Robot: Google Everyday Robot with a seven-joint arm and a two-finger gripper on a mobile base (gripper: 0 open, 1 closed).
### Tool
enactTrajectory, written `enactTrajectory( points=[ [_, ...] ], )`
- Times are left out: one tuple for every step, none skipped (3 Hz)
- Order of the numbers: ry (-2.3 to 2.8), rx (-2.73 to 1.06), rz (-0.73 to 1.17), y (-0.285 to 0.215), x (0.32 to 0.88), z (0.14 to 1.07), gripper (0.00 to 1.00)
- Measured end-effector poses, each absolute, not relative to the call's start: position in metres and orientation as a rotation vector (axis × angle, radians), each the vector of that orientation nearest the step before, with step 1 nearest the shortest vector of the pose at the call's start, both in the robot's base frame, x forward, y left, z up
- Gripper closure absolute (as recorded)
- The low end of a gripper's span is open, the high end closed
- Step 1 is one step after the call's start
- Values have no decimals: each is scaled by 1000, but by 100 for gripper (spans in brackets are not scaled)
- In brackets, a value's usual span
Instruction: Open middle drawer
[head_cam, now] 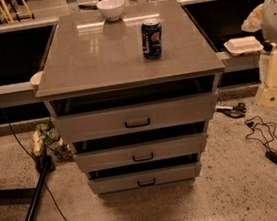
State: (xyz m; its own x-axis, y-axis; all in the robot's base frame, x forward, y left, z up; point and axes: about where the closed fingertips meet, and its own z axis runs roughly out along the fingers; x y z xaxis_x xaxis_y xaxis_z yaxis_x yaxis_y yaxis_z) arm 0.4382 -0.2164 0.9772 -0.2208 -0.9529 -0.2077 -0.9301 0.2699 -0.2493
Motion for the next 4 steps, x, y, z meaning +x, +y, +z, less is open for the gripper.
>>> enactTrajectory(
  points=[
    [2229, -1723, -101, -216, 438, 977, 0],
    [2203, -1768, -70, -212, 441, 965, 0],
    [2130, -1893, -64, -202, 445, 918, 0],
    [2116, -1980, 17, -194, 444, 840, 0]
  ],
)
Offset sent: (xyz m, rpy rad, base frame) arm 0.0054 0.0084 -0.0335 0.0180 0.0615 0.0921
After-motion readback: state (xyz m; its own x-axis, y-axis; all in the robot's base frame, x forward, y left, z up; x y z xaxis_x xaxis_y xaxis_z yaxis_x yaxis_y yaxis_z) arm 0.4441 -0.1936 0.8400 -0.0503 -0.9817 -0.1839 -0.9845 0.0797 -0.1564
